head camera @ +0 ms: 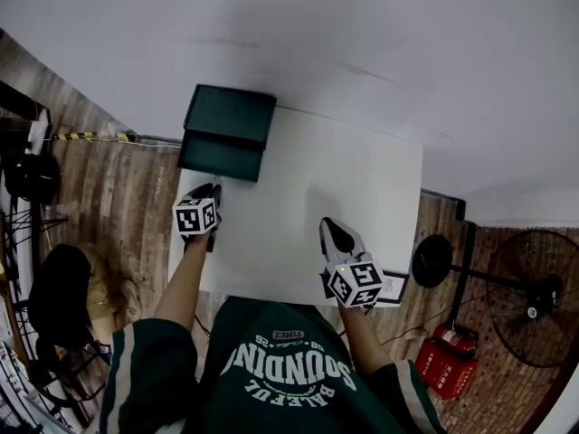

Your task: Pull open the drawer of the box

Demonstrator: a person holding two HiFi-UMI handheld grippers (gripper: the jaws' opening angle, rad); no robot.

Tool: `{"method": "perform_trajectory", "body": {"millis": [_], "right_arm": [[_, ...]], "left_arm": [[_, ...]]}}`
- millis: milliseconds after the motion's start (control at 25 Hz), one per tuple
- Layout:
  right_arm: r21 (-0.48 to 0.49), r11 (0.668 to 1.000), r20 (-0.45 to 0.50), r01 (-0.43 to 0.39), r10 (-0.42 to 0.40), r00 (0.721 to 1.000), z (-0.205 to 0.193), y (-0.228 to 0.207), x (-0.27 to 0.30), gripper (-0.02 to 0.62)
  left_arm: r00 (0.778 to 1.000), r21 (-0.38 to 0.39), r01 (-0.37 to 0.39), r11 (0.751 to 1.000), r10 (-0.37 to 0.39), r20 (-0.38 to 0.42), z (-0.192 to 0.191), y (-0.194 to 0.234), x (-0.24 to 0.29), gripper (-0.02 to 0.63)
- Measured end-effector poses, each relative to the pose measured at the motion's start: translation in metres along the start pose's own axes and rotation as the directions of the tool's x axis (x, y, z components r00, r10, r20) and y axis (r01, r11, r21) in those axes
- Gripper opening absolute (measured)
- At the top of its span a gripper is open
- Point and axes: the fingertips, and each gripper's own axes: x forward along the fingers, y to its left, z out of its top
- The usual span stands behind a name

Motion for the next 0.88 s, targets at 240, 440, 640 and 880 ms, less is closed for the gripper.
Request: {"method": "perform_trajectory", "body": {"millis": [240, 440, 640, 880], "right_arm": [[-0.032, 0.999, 0.042, -0.018, 0.019, 0.999, 0.015, 0.003, 0.000, 0.002], [-0.070, 0.997, 0.101, -0.029, 0.036, 0.994, 0.039, 0.011, 0.001, 0.002], [-0.117, 0.993, 0.170, -0.020, 0.040, 0.985, 0.070, 0.017, -0.002, 0.002], [-0.166, 0.986, 0.240, 0.006, 0.035, 0.970, 0.092, 0.022, -0.013, 0.002]], "left_arm": [[0.992, 0.063, 0.054, 0.997, -0.061, 0.107, 0.021, -0.036, -0.041, 0.109], [0.968, 0.138, 0.080, 0.987, -0.110, 0.226, 0.055, -0.075, -0.086, 0.052], [0.934, 0.269, 0.086, 0.959, -0.172, 0.312, 0.084, -0.112, -0.125, 0.052], [0.888, 0.371, 0.083, 0.925, -0.238, 0.393, 0.110, -0.152, -0.163, 0.052]]}}
